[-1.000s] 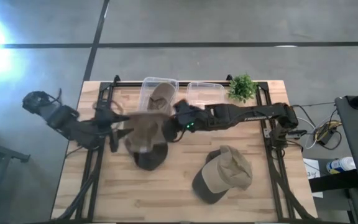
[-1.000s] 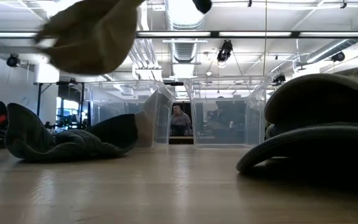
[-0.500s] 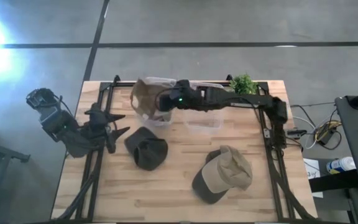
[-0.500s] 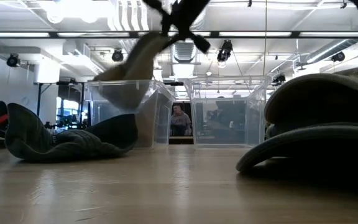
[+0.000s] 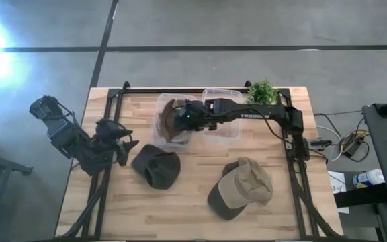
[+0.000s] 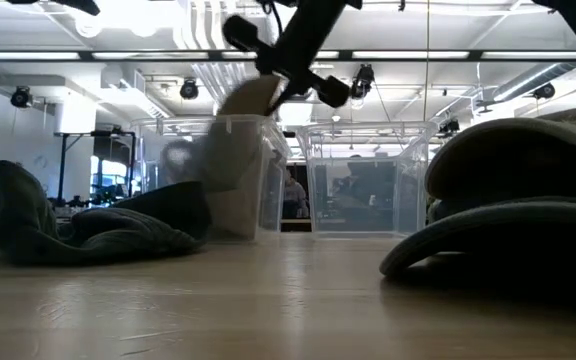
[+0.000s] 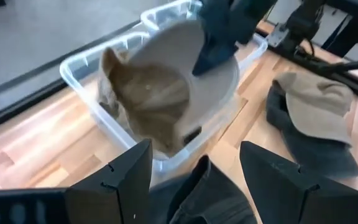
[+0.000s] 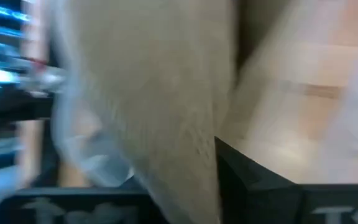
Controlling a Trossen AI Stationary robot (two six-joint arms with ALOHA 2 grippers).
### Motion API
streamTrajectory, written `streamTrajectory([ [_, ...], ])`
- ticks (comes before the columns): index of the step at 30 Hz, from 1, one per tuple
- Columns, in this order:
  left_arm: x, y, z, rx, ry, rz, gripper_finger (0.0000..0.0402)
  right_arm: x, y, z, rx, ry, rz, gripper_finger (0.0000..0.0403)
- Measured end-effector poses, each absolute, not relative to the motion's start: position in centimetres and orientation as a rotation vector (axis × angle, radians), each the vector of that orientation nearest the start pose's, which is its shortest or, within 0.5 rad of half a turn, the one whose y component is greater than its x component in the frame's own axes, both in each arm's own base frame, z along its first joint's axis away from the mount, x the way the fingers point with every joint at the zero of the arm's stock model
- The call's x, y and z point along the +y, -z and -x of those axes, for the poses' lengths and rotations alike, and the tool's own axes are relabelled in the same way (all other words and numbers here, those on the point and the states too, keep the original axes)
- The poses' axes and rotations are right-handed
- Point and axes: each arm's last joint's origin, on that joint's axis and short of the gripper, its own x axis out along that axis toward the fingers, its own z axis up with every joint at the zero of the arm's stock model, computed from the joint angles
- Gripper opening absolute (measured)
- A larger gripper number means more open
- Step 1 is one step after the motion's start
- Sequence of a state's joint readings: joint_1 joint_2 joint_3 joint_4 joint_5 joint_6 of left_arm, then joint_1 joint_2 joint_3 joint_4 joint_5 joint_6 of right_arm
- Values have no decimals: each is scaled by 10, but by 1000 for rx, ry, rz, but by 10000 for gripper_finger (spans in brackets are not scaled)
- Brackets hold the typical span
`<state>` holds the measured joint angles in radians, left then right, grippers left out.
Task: Pick & Place hat
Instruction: Put the left brown cap into the left transparent bin
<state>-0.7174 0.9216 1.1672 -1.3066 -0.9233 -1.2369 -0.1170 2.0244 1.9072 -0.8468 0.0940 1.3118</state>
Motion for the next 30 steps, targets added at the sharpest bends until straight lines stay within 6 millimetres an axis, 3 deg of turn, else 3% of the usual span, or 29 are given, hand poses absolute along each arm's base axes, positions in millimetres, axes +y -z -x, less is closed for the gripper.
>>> streamTrajectory([
  [6,-71,-346,-116,500,-567,432,236,-53,-321,-439,519,768,-1188,86],
  [9,-73,-343,-118,505,-567,430,236,-58,-317,-442,528,775,-1183,99],
  [17,-76,-333,-120,567,-557,413,236,-57,-280,-457,647,770,-1166,125],
  [21,-80,-317,-121,680,-518,427,236,-47,-290,-462,587,754,-1004,138],
  [25,-86,-296,-125,770,-453,424,236,-40,-313,-460,578,700,-695,148],
  [30,-99,-265,-130,894,-239,345,236,-37,-329,-461,611,596,-471,154],
])
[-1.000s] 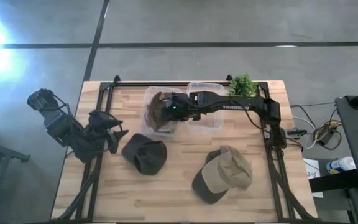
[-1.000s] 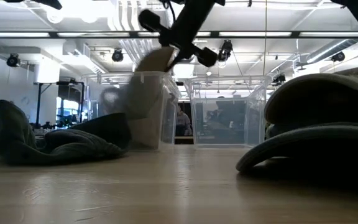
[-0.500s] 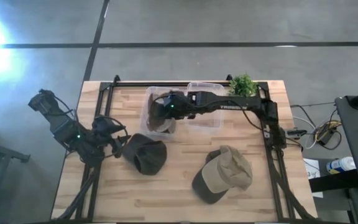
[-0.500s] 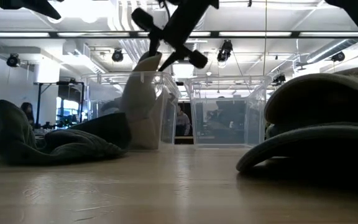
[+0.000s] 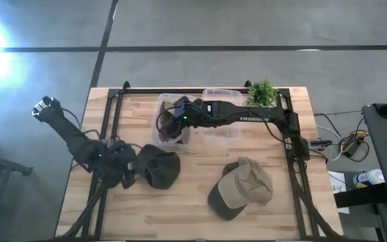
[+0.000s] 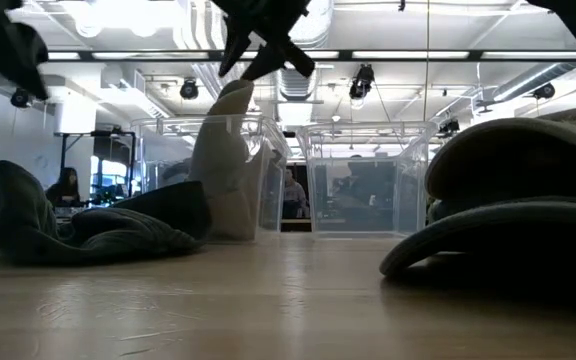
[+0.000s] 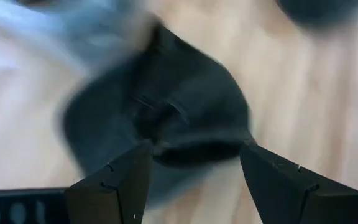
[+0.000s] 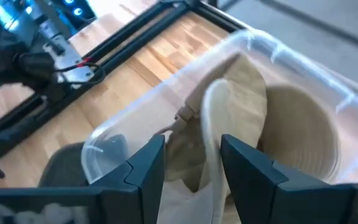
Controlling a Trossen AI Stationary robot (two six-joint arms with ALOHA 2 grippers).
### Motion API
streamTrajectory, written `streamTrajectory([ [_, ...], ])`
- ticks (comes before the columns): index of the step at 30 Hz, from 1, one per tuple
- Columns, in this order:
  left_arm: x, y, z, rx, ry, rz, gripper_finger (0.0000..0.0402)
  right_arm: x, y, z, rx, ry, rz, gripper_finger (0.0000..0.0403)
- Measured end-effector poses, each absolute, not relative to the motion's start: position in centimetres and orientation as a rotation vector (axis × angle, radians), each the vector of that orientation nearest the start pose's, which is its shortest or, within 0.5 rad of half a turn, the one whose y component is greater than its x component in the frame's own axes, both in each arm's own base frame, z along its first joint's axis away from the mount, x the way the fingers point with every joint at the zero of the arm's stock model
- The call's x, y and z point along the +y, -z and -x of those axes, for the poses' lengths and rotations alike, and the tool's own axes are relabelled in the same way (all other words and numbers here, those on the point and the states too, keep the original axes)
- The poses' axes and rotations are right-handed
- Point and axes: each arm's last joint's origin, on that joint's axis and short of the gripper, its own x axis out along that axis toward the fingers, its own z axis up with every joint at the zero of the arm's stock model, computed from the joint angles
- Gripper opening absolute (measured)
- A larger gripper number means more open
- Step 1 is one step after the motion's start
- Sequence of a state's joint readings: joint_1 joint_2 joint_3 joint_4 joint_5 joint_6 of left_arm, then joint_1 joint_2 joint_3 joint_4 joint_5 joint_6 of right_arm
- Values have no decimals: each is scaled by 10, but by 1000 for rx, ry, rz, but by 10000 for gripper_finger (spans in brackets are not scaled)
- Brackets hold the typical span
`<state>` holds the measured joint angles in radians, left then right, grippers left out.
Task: Pick & Place hat
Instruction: Put the left brown cap into the left transparent bin, then put the left black cap into the right transparent bin
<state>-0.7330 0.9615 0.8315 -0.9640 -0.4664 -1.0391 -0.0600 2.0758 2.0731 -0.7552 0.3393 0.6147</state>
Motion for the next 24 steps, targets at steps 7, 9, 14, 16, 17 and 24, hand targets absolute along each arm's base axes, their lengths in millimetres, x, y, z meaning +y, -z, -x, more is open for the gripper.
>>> streamTrajectory([
  [7,-115,-225,-130,976,-24,56,235,-30,-341,-457,686,494,-245,167],
  [9,-117,-219,-131,1009,-14,24,234,-29,-342,-455,714,486,-215,171],
  [14,-123,-207,-137,1068,-1,-76,234,-26,-340,-451,763,479,-190,180],
  [16,-125,-201,-139,1098,-7,-126,234,-25,-339,-451,767,474,-182,182],
  [17,-125,-198,-140,1113,-20,-155,234,-25,-339,-451,768,473,-179,183],
  [24,-128,-174,-147,1153,-138,-326,233,-25,-339,-451,771,468,-165,185],
])
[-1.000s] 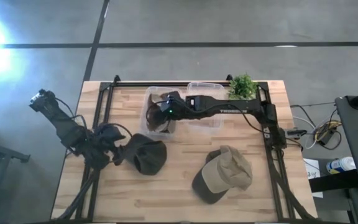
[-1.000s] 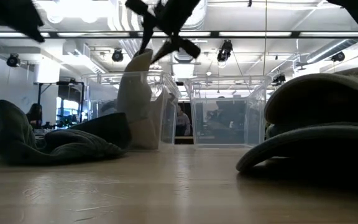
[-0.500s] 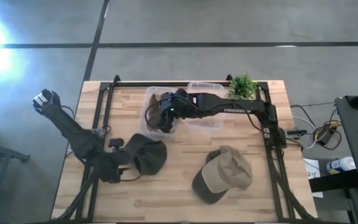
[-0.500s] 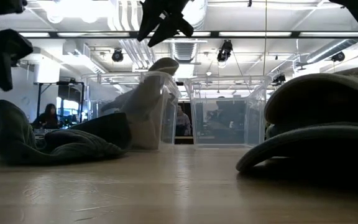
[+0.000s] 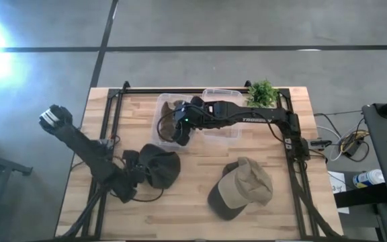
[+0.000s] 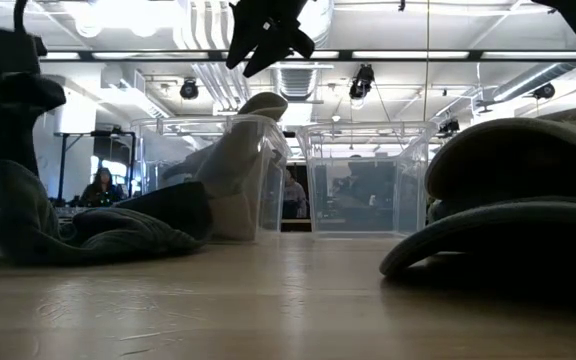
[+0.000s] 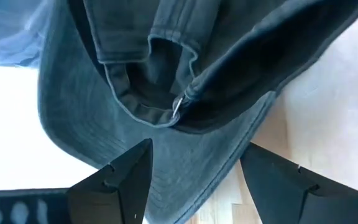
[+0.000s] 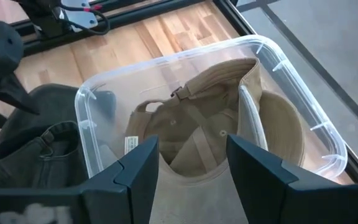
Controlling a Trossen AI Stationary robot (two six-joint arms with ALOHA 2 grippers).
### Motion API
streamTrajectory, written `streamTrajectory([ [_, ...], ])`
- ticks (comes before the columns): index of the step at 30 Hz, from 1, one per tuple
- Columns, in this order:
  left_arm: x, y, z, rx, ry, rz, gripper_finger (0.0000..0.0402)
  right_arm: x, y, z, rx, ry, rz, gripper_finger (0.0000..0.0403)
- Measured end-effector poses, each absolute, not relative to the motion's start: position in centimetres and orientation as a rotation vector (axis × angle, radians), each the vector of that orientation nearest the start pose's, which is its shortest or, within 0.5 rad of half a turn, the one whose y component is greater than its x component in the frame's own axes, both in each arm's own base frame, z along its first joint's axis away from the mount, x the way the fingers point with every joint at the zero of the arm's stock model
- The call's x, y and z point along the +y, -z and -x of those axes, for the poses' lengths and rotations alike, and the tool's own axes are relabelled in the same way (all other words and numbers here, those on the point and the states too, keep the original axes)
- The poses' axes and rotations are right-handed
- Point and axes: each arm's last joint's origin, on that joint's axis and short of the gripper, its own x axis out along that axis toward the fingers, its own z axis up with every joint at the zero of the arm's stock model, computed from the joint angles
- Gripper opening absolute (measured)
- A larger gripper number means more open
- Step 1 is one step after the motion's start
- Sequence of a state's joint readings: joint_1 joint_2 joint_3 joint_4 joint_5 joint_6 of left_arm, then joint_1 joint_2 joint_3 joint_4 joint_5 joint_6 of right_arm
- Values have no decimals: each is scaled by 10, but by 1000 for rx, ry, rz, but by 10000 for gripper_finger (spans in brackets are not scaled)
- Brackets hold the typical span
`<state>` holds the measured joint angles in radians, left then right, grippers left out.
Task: Pick & Place hat
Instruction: Put the left black cap into the right transparent bin
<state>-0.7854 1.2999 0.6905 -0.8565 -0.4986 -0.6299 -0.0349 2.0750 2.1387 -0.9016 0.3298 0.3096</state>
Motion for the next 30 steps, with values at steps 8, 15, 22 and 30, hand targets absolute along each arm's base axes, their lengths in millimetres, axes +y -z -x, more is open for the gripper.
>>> streamTrajectory([
  [8,-129,-149,-149,1233,-187,-370,173,-25,-339,-451,773,454,-174,185],
  [15,-130,-143,-152,1195,-197,-362,25,-24,-341,-451,780,386,-227,185],
  [22,-137,-169,-157,1199,-176,-246,7,-31,-353,-443,775,244,-419,174],
  [30,-153,-265,-162,1162,-103,-370,6,-53,-360,-437,811,-15,-689,162],
])
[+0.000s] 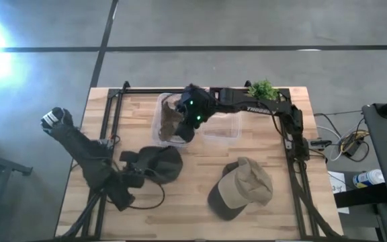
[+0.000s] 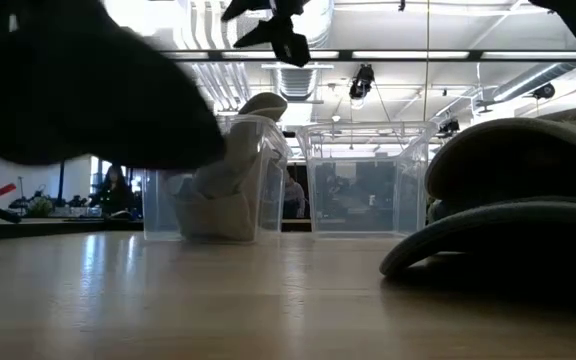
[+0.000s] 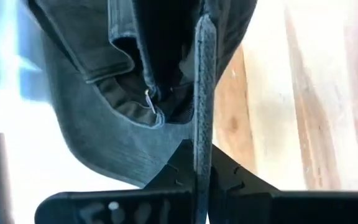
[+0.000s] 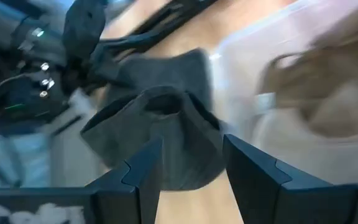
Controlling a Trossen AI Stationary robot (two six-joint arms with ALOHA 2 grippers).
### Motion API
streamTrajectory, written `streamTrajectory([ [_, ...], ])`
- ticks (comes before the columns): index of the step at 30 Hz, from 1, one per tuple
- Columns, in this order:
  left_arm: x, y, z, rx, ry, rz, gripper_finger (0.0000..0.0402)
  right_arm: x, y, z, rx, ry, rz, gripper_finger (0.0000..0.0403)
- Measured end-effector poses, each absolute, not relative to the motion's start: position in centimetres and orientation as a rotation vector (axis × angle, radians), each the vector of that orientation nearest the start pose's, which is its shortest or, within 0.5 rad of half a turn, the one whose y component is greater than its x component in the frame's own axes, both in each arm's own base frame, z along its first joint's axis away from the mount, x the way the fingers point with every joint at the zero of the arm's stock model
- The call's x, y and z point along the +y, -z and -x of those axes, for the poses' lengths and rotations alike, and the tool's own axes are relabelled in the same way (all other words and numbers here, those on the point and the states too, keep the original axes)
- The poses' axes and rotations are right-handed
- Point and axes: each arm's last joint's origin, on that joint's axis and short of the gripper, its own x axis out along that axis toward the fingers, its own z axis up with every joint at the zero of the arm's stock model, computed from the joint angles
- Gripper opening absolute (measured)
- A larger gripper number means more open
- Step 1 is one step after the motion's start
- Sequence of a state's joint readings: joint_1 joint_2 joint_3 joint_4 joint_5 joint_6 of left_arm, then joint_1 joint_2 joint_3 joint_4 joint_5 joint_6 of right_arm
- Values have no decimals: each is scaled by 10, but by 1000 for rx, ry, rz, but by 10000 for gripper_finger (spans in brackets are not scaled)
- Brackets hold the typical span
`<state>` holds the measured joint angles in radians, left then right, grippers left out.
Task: Pick & Place hat
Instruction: Put the left black cap into the right transparent bin
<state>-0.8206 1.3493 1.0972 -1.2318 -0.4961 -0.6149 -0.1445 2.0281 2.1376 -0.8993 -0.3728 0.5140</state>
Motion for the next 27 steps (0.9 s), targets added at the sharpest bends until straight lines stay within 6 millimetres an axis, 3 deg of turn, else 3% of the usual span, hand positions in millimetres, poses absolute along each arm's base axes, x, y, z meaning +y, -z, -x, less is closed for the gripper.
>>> streamTrajectory([
  [3,-157,-298,-163,1154,-60,-563,5,-61,-361,-435,817,-111,-749,158],
  [6,-160,-320,-168,1164,-50,-813,5,-75,-362,-432,811,-84,-797,156],
  [13,-172,-320,-189,1164,71,-1225,10,-106,-379,-414,748,-12,-868,165],
  [19,-160,-314,-194,1176,22,-1334,9,-91,-380,-407,832,-68,-895,197],
  [27,-146,-309,-214,1194,-51,-1320,8,-54,-374,-419,848,-61,-813,221],
])
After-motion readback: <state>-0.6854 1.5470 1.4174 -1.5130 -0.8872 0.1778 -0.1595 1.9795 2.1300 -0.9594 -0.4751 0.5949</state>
